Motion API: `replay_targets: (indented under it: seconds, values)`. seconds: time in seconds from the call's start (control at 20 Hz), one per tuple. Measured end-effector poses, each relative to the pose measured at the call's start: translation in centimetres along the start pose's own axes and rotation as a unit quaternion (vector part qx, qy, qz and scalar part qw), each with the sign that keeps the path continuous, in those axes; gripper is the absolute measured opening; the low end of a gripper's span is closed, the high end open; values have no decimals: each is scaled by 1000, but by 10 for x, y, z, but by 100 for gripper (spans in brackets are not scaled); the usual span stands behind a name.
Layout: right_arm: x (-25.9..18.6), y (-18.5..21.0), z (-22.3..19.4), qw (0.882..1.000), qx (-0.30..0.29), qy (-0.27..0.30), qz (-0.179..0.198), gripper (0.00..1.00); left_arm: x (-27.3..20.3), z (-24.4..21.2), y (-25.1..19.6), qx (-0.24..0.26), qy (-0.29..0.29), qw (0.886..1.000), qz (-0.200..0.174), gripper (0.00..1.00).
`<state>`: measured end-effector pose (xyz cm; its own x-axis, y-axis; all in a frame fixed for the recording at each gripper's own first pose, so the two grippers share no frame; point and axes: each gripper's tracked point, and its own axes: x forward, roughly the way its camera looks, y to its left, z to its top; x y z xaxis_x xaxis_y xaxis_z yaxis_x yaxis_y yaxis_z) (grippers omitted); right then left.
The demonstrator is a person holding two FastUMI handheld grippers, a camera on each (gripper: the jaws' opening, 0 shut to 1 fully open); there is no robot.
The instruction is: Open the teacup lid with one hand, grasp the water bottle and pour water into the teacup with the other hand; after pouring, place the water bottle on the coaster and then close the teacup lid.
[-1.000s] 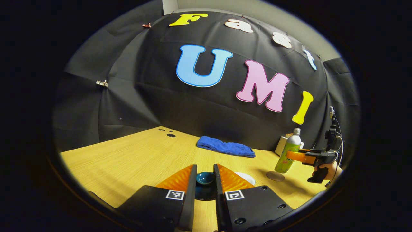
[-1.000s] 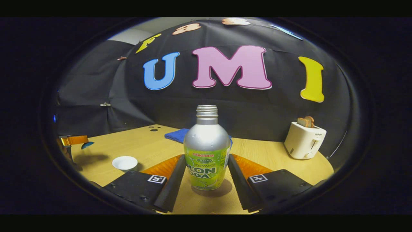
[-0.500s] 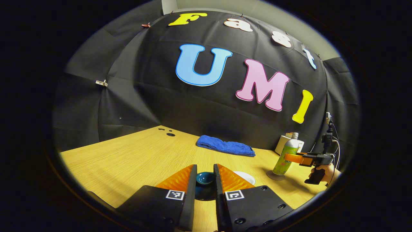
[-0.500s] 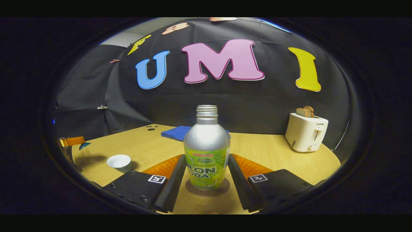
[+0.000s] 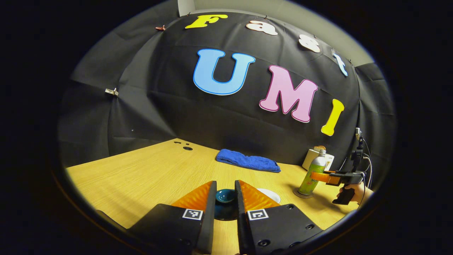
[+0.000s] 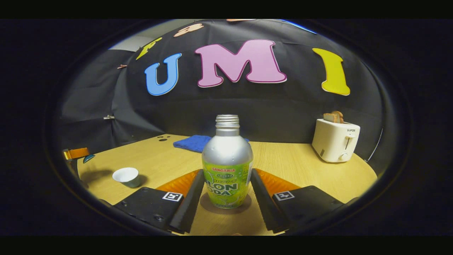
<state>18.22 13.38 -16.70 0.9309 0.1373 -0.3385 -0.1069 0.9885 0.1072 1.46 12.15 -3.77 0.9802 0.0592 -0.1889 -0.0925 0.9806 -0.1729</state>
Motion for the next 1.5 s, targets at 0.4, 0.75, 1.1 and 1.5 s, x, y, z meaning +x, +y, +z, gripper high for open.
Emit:
replay_targets:
  seconds: [0.4, 0.75, 1.1, 1.5]
  values:
    - [-7, 3, -21, 1000, 11, 24, 11, 86, 1, -4, -9, 1, 4, 1000, -8, 31]
    - [-53, -8, -26, 1000, -6, 18, 5, 93, 2, -12, -32, 6, 9, 1000, -29, 31]
    - [-127, -9, -13, 998, -46, -39, -6, 93, 6, -27, -71, 30, 21, 998, -53, 32]
    - [-194, -26, -4, 996, 0, -86, -18, 93, 42, -19, -101, 48, 21, 997, -49, 34]
